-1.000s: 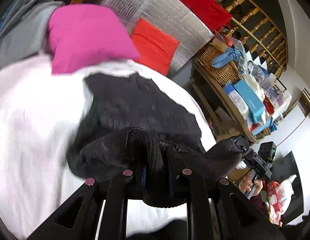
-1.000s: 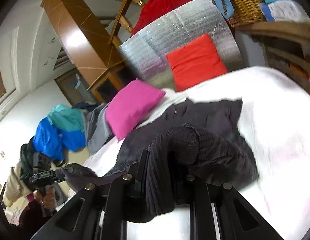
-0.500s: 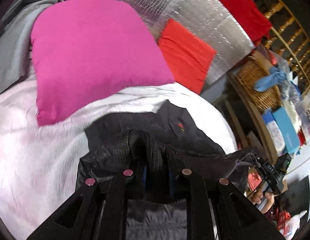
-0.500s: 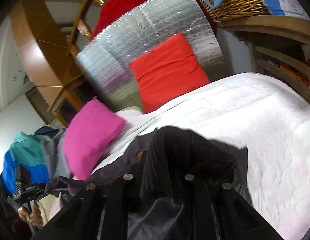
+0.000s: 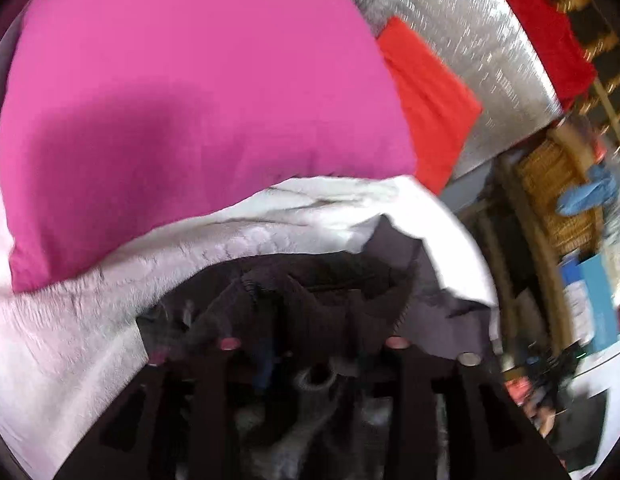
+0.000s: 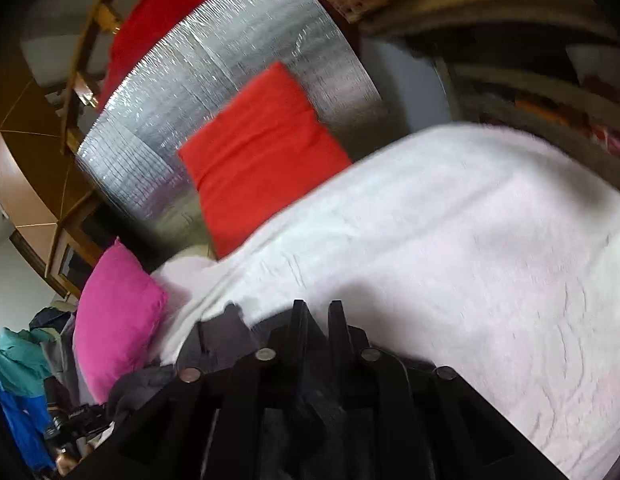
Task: Fold large clothes
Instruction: 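Lower the hem onto the collar and open both grippers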
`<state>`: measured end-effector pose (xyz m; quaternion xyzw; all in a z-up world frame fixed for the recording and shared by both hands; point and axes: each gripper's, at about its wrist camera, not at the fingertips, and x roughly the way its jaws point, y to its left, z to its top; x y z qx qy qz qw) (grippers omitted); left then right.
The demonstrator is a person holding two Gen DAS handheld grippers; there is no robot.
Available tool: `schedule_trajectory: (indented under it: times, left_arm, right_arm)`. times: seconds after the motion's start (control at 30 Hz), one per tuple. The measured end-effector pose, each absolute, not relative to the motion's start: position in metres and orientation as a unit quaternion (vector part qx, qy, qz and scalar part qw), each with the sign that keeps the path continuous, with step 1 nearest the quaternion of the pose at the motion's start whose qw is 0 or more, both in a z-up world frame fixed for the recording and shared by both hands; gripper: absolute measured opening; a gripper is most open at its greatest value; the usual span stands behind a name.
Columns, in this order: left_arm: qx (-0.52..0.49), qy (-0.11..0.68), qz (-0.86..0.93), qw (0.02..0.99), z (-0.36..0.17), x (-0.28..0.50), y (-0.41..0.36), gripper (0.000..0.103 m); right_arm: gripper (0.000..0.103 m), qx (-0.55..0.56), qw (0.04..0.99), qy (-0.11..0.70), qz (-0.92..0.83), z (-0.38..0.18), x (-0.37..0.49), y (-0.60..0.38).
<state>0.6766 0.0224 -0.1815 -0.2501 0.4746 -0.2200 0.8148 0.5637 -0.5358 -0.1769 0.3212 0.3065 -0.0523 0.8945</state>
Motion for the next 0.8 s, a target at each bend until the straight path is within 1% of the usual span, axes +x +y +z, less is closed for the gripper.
schedule_trajectory:
  times: [0.03,0.07,0.1,0.17,0.27,0.3,0.33,0.4,0.43,0.47,0.5,0.53,0.57,0.6,0.63,0.67,0.73,0.8]
  left_arm:
    - [-0.259,0.466,-0.227,0.815,-0.178,0.67,0.028,0.067]
    - [-0.255,0.46,-0.221,0.821,-0.172,0.661,0.034,0.086]
    - [-0.247,0.456,-0.207,0.83,-0.167,0.653,0.04,0.09]
    - [-0.235,0.443,-0.199,0.842,-0.163,0.639,0.052,0.091]
    - [-0.22,0.479,-0.186,0.829,-0.176,0.625,0.065,0.091]
    - [-0.218,0.491,-0.178,0.824,-0.183,0.622,0.068,0.091]
    - [-0.22,0.504,-0.176,0.817,-0.193,0.618,0.072,0.091]
    - [-0.221,0.524,-0.174,0.804,-0.208,0.613,0.074,0.091]
    - [-0.217,0.53,-0.173,0.801,-0.216,0.611,0.074,0.09]
    - [-0.213,0.527,-0.176,0.803,-0.218,0.61,0.073,0.089]
    - [-0.203,0.52,-0.179,0.81,-0.218,0.609,0.07,0.089]
    - [-0.189,0.512,-0.182,0.818,-0.216,0.611,0.065,0.084]
    - [-0.181,0.507,-0.185,0.822,-0.214,0.613,0.061,0.077]
    - [-0.173,0.504,-0.188,0.825,-0.211,0.617,0.054,0.075]
    - [-0.164,0.502,-0.185,0.829,-0.209,0.621,0.047,0.074]
    - [-0.155,0.5,-0.179,0.833,-0.208,0.625,0.044,0.074]
    - [-0.121,0.499,-0.151,0.845,-0.209,0.633,0.034,0.076]
    - [-0.124,0.513,-0.139,0.838,-0.219,0.637,0.034,0.076]
  right_arm:
    - [0.079,0.324,0.892,0.312,-0.046,-0.178,0.559,-0.536]
    - [0.09,0.327,0.892,0.308,-0.04,-0.178,0.553,-0.535]
    - [0.09,0.319,0.897,0.306,-0.03,-0.175,0.55,-0.532]
    - [0.09,0.299,0.9,0.317,-0.021,-0.173,0.553,-0.526]
    - [0.09,0.27,0.878,0.395,-0.006,-0.184,0.583,-0.507]
    - [0.09,0.246,0.867,0.433,-0.015,-0.194,0.598,-0.497]
    - [0.089,0.223,0.863,0.453,-0.026,-0.202,0.607,-0.49]
    - [0.072,0.165,0.852,0.495,-0.048,-0.218,0.621,-0.474]
    - [0.042,0.13,0.851,0.506,-0.05,-0.222,0.626,-0.464]
    - [0.026,0.103,0.855,0.505,-0.057,-0.22,0.626,-0.456]
    - [0.02,0.075,0.865,0.491,-0.067,-0.21,0.624,-0.447]
    - [0.016,0.061,0.875,0.474,-0.076,-0.201,0.621,-0.443]
    - [0.014,0.052,0.887,0.451,-0.089,-0.19,0.618,-0.443]
    - [0.014,0.053,0.898,0.424,-0.102,-0.178,0.615,-0.445]
    - [0.014,0.066,0.91,0.392,-0.116,-0.165,0.612,-0.452]
    - [0.014,0.082,0.913,0.379,-0.127,-0.162,0.612,-0.459]
    - [0.014,0.106,0.901,0.395,-0.145,-0.175,0.621,-0.473]
    - [0.018,0.119,0.875,0.446,-0.149,-0.209,0.631,-0.483]
